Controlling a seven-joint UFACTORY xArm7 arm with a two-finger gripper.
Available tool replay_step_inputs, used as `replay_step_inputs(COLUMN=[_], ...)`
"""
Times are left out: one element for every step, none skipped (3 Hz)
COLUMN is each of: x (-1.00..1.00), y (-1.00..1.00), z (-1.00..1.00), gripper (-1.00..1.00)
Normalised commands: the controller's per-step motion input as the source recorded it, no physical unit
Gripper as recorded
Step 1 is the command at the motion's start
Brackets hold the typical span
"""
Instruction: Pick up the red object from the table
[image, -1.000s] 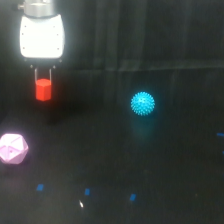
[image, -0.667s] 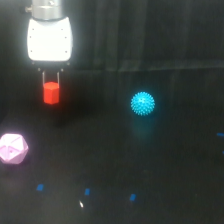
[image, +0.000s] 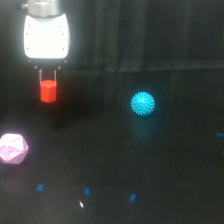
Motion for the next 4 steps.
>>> replay_step_inputs(x=[-0.59, -0.09, 0.17, 0.4], y=[-0.12, 0.26, -0.24, 0.35], z=[0.24, -1.0, -0.42, -0.35], gripper=[-1.0, -1.0, -0.86, -1.0])
